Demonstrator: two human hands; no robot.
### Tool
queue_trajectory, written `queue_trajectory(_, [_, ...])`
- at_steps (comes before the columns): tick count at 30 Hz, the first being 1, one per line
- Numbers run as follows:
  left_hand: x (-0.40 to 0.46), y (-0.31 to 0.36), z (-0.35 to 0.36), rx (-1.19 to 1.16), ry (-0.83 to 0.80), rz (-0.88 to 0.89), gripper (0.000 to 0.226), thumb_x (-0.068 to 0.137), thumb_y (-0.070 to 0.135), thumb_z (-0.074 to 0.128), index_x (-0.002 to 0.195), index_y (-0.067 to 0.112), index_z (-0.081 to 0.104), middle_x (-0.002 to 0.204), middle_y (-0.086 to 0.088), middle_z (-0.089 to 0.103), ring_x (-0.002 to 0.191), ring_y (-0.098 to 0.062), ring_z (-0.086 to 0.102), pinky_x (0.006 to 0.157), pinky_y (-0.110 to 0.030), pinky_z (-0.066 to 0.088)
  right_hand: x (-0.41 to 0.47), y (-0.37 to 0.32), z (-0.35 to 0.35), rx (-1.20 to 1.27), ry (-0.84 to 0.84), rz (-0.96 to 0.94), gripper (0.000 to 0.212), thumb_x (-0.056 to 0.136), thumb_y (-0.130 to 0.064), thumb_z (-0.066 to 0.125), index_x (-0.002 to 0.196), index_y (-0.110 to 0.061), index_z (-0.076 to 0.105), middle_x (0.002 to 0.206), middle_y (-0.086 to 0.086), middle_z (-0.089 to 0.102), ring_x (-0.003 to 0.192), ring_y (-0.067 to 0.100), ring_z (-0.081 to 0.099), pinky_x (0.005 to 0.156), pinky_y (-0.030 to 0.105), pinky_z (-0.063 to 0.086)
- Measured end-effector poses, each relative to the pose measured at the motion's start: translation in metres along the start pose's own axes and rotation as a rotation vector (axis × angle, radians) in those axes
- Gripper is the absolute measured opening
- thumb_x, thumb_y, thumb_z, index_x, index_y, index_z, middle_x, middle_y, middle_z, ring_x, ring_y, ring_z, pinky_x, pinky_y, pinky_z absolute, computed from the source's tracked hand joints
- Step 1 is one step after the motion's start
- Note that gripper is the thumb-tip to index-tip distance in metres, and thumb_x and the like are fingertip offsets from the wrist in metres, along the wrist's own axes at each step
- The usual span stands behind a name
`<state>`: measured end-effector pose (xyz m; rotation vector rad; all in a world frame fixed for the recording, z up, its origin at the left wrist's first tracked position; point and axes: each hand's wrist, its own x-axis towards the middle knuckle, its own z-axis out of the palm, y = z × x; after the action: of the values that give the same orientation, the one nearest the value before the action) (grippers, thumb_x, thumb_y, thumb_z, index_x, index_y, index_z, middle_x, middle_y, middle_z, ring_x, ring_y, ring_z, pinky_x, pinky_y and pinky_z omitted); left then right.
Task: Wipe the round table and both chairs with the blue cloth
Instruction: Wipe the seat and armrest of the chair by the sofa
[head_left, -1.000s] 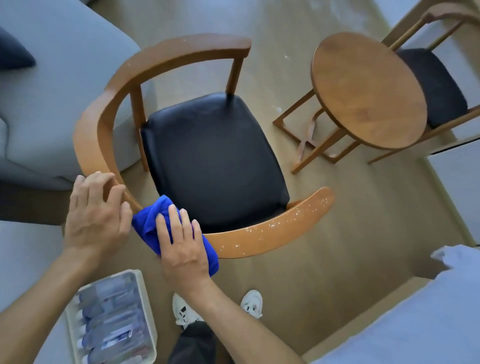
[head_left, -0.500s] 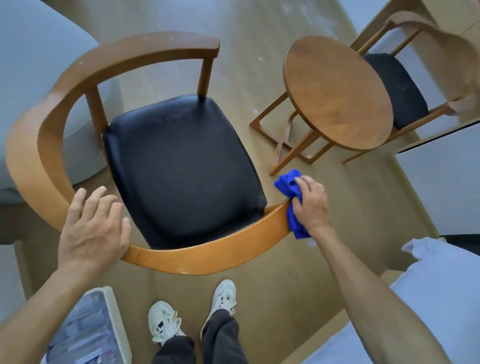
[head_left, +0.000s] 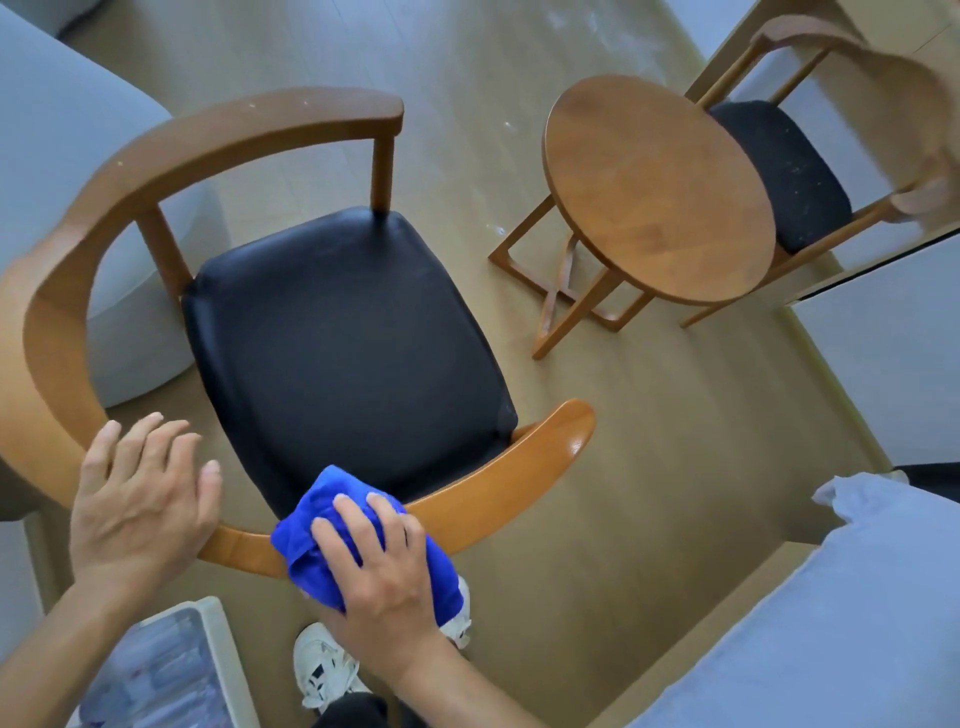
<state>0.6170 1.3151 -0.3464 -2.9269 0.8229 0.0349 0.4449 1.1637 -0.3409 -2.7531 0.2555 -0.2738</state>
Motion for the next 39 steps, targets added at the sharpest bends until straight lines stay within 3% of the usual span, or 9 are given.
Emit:
queue_trajectory(5, [-0.004, -0.021, 0.052, 0.189, -0.152, 0.230, 0.071, 0.096, 0.029, 0.004, 0.109, -0.009, 0.063, 0.138, -0.036, 0.040, 0.141, -0.050, 0.019, 0.112, -0.066, 0.014, 0.005, 0.115, -0.050, -0.030, 0.041, -0.217, 0.028, 0.088, -0.022, 0.060, 0.115, -0.015, 0.063, 0.124, 0.009, 0.062, 0.112, 0.033, 0.057, 0.086, 0.041, 0.047])
queue_trajectory(10, [0.006, 0.005, 0.006, -0.005, -0.039, 0.024, 0.060, 0.095, 0.032, 0.018, 0.106, -0.006, 0.062, 0.132, -0.031, 0.050, 0.131, -0.047, 0.037, 0.117, -0.057, 0.014, 0.041, 0.226, -0.096, -0.133, 0.144, 0.453, 0.043, 0.083, -0.026, 0.051, 0.122, -0.009, 0.059, 0.132, 0.009, 0.055, 0.119, 0.032, 0.049, 0.093, 0.051, 0.045])
queue_trajectory(12, [0.007, 0.014, -0.009, -0.028, 0.044, -0.008, 0.053, 0.093, 0.031, 0.026, 0.108, -0.006, 0.061, 0.129, -0.029, 0.054, 0.127, -0.044, 0.043, 0.115, -0.052, 0.016, 0.050, 0.198, -0.084, -0.170, 0.171, 0.552, 0.044, 0.081, -0.030, 0.049, 0.120, -0.011, 0.061, 0.132, 0.006, 0.056, 0.121, 0.030, 0.049, 0.092, 0.048, 0.046])
queue_trajectory(20, [0.005, 0.009, -0.007, 0.037, 0.052, 0.018, 0.046, 0.092, 0.026, 0.032, 0.114, -0.002, 0.061, 0.127, -0.023, 0.058, 0.124, -0.039, 0.049, 0.114, -0.052, 0.024, 0.019, -0.045, 0.018, -0.101, -0.047, 0.165, 0.046, 0.079, -0.034, 0.056, 0.123, -0.019, 0.062, 0.135, 0.004, 0.056, 0.126, 0.032, 0.050, 0.100, 0.048, 0.038])
queue_trajectory(26, [0.003, 0.007, -0.005, 0.030, 0.076, 0.033, 0.047, 0.093, 0.026, 0.033, 0.115, -0.004, 0.061, 0.129, -0.025, 0.056, 0.124, -0.040, 0.048, 0.115, -0.051, 0.020, 0.002, 0.050, -0.016, 0.027, -0.018, -0.218, 0.042, 0.078, -0.022, 0.070, 0.119, -0.012, 0.067, 0.130, 0.010, 0.060, 0.120, 0.036, 0.054, 0.090, 0.046, 0.046])
queue_trajectory(29, [0.004, 0.008, -0.009, 0.014, 0.037, 0.033, 0.051, 0.093, 0.029, 0.031, 0.117, -0.003, 0.061, 0.132, -0.025, 0.054, 0.126, -0.040, 0.045, 0.116, -0.050, 0.017, -0.004, 0.156, -0.064, -0.089, 0.023, -0.067, 0.045, 0.083, -0.026, 0.059, 0.125, -0.011, 0.058, 0.135, 0.016, 0.054, 0.124, 0.037, 0.050, 0.094, 0.054, 0.044])
queue_trajectory(32, [0.005, 0.009, -0.010, -0.007, 0.027, 0.032, 0.049, 0.092, 0.030, 0.033, 0.118, -0.001, 0.061, 0.133, -0.023, 0.053, 0.127, -0.039, 0.045, 0.116, -0.051, 0.018, 0.008, 0.193, -0.080, -0.089, 0.120, 0.360, 0.046, 0.085, -0.028, 0.055, 0.125, -0.005, 0.053, 0.139, 0.018, 0.047, 0.125, 0.037, 0.046, 0.098, 0.056, 0.042])
queue_trajectory(35, [0.004, 0.009, -0.009, -0.016, 0.036, 0.032, 0.045, 0.091, 0.029, 0.038, 0.118, 0.001, 0.061, 0.133, -0.021, 0.054, 0.127, -0.037, 0.046, 0.115, -0.052, 0.021, 0.014, 0.140, -0.053, -0.147, 0.189, 0.495, 0.046, 0.084, -0.032, 0.052, 0.123, -0.008, 0.058, 0.140, 0.014, 0.049, 0.128, 0.037, 0.043, 0.100, 0.054, 0.039])
queue_trajectory(39, [0.002, 0.005, -0.009, -0.080, 0.055, 0.045, 0.042, 0.090, 0.025, 0.041, 0.117, 0.002, 0.063, 0.130, -0.019, 0.058, 0.124, -0.035, 0.050, 0.115, -0.049, 0.023, -0.004, 0.012, -0.003, -0.124, 0.048, 0.336, 0.058, 0.075, -0.037, 0.059, 0.128, -0.014, 0.058, 0.142, 0.011, 0.049, 0.134, 0.036, 0.039, 0.102, 0.055, 0.034])
